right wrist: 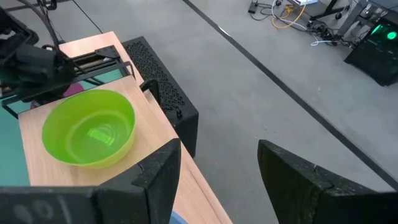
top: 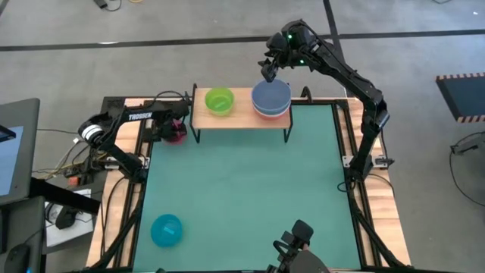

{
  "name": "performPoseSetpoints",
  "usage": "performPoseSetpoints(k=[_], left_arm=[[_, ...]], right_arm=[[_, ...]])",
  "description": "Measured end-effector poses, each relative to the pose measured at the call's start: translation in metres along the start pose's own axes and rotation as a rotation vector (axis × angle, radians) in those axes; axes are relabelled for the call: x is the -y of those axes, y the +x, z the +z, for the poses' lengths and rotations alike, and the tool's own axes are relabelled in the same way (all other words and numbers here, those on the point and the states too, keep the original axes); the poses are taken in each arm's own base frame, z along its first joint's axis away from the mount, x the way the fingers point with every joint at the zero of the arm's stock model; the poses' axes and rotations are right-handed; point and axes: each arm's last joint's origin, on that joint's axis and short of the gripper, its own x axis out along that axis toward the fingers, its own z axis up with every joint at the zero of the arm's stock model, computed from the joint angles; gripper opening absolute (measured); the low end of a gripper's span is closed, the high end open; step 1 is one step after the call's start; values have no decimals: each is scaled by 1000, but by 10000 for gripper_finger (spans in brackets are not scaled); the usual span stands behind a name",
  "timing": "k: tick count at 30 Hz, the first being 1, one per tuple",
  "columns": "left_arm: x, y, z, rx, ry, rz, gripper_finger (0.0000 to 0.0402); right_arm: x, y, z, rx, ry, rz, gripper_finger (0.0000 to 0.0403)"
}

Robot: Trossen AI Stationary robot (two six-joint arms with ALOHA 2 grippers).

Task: Place and stack bowls onto a shelf
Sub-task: Stack the red bowl on the green bowl on the shelf

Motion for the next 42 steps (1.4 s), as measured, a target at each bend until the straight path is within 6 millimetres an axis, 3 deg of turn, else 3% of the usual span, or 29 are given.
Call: performPoseSetpoints(k=[4,11,19,27,35,42], left_arm=[[2,-3,-2,24,11,-30,118],[3,-33,1,143,34,-135,10],[-33,-89,-2,428,-115,-171,1],[-55,-153,-12,786,-53,-496,0],[-53,-216,-28,1240,174,-767,0],[-21,-230,-52,1371,306,-755,0]], right_arm=[[0,0,0,1,-3,0,238],[0,0,0,-3,-5,1,227],[-1,0,-2,-25,17,7,199],[-9,0,1,16,128,185,181],[-53,-2,18,135,85,330,185],[-116,-12,33,298,-136,370,189]])
